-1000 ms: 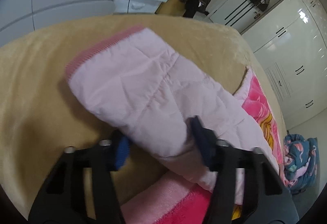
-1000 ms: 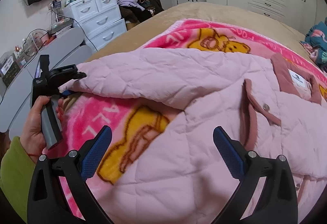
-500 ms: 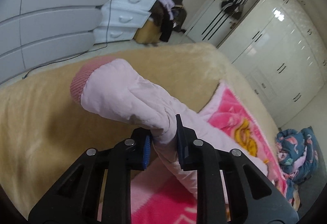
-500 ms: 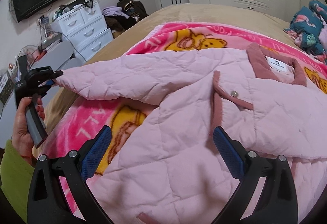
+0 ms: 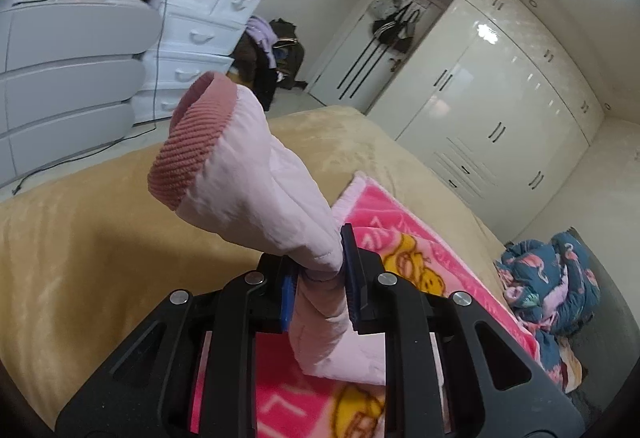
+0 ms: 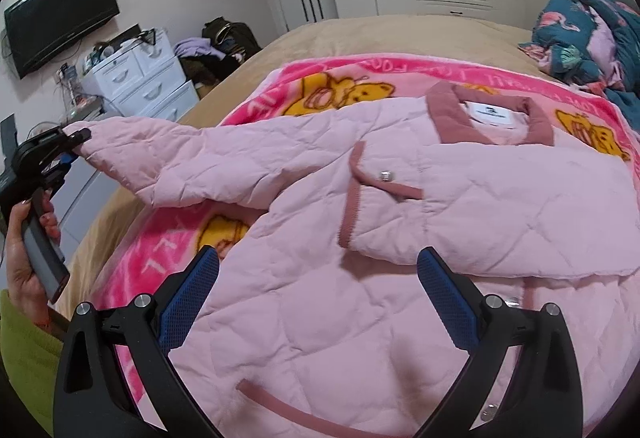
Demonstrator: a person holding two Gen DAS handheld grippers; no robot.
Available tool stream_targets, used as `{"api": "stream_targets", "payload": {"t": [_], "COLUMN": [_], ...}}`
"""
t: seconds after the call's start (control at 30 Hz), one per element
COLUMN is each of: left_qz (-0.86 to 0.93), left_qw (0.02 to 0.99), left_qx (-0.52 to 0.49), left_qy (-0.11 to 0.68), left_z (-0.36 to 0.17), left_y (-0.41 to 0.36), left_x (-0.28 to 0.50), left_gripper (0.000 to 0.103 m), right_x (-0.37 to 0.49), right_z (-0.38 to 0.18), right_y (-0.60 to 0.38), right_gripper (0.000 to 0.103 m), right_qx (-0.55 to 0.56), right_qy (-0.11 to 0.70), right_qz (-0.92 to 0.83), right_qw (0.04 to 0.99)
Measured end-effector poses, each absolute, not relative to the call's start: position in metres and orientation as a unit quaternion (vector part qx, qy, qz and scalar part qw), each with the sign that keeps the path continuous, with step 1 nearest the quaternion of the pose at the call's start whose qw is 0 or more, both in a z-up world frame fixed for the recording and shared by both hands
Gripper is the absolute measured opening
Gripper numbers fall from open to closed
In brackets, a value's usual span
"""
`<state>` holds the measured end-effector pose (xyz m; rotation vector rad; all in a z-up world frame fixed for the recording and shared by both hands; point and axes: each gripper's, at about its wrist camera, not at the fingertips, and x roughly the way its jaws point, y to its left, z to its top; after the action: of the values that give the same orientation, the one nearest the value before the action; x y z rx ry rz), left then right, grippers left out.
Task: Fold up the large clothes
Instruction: 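Lift the held sleeve upward with the left tool, then carry the held sleeve across the jacket front with the left tool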
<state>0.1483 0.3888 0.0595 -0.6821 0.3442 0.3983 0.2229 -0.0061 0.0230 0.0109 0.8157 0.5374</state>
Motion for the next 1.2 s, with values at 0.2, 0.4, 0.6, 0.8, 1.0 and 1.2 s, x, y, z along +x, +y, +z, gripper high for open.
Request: {"api": "stream_targets", "payload": {"t": [0.2,0.4,0.6,0.8,1.0,1.2], "left_qz": [0.178,0.169,0.159,0.150,0.141,0.128], "left_qw": [0.915,0.923,0.929,0.935,0.940,0.946], "left_qx": [-0.321,-0.300,-0.285,-0.268,-0.254,-0.233], "left_qy": [0.170,0.172,0.175,0.176,0.178,0.187], "left_z": [0.068,0.084,0.099,0.112,0.123,0.135], "left_y": [0.367,0.345,0.325,0.304,0.286,0.271], "left_x": [0.148,0.154,0.161,0.164,0.166,0.174], "left_gripper": [0.012,0.012,0.012,0.012,0.012,0.012], "right_x": [0.221,0.216,0.210,0.203,0.194,0.186], "right_z": [0.034,0.044,0.051,0.059,0.068,0.072], "right_y": [-0.026,-0.055,-0.082,-0.101,-0.121,-0.142], "right_gripper": [0.099,0.099,0.099,0.099,0.099,0.099], "right_qx": [0.009,0.027,0.049,0.061,0.072,0.090], "right_qy": [0.382,0.372,0.368,0.360,0.349,0.341], "right_qz": [0.248,0.236,0.224,0.216,0.209,0.198], "right_qw": [0.890,0.897,0.901,0.905,0.911,0.914]}}
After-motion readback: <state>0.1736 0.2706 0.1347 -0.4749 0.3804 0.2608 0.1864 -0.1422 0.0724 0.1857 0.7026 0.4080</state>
